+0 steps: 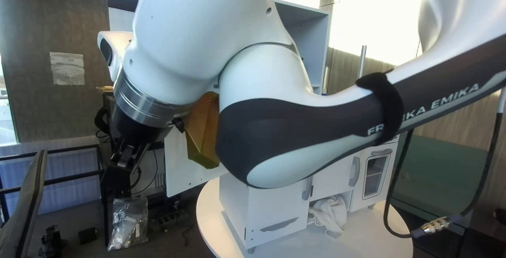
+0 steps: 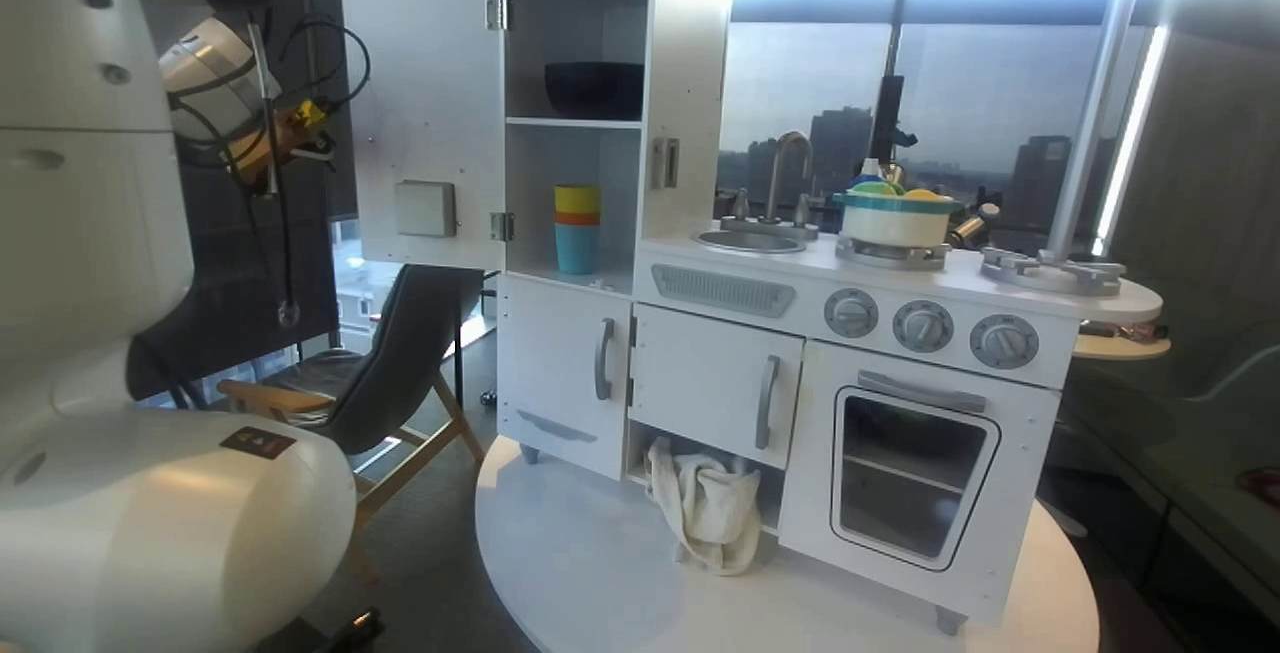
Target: Close the fridge completely
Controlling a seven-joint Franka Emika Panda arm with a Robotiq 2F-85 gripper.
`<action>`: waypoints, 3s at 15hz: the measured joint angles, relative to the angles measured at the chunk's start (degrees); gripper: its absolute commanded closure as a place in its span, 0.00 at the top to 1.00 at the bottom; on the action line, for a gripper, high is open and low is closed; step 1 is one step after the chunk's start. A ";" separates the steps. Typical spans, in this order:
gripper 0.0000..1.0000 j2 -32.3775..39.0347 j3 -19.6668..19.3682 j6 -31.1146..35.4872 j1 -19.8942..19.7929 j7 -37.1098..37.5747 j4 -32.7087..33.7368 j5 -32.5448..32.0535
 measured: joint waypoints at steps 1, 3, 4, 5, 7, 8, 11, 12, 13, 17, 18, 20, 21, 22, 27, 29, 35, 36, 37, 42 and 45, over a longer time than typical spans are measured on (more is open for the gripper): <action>1.00 -0.10 0.18 -1.91 0.20 1.60 0.00 -3.94; 1.00 -0.21 0.63 -6.77 0.68 4.86 0.15 -11.27; 1.00 -0.20 0.78 -9.29 0.88 6.43 0.26 -14.34; 1.00 -0.15 0.91 -11.88 1.06 7.82 0.36 -16.99; 1.00 0.61 1.38 -15.55 1.55 9.56 0.83 -21.00; 1.00 1.24 1.64 -16.92 1.87 10.17 1.23 -22.29; 1.00 3.12 1.91 -19.24 2.65 11.14 2.74 -23.12; 1.00 3.64 1.93 -19.48 2.86 11.20 3.13 -23.15; 1.00 4.12 1.99 -19.51 3.15 11.33 3.45 -23.15; 1.00 5.56 2.07 -21.62 4.77 13.09 5.06 -27.47; 1.00 5.92 2.06 -23.15 5.03 13.66 5.76 -29.70; 1.00 6.70 1.97 -26.54 5.41 14.60 7.42 -33.68; 1.00 7.11 1.95 -28.16 5.58 14.88 8.24 -35.05; 1.00 7.42 1.95 -29.98 5.84 15.19 8.86 -35.92; 1.00 7.93 2.43 -43.08 9.70 18.23 8.92 -36.32; 1.00 7.92 2.82 -49.72 11.69 19.82 8.32 -36.05; 1.00 7.08 3.03 -62.09 15.23 24.53 6.98 -31.26; 1.00 6.65 3.03 -63.14 15.49 25.31 6.79 -30.38; 1.00 6.08 3.03 -63.85 15.57 26.07 6.55 -29.38; 1.00 1.22 1.23 -64.68 14.61 28.54 4.21 -26.60; 1.00 -1.98 0.27 -64.65 14.07 30.10 2.36 -23.51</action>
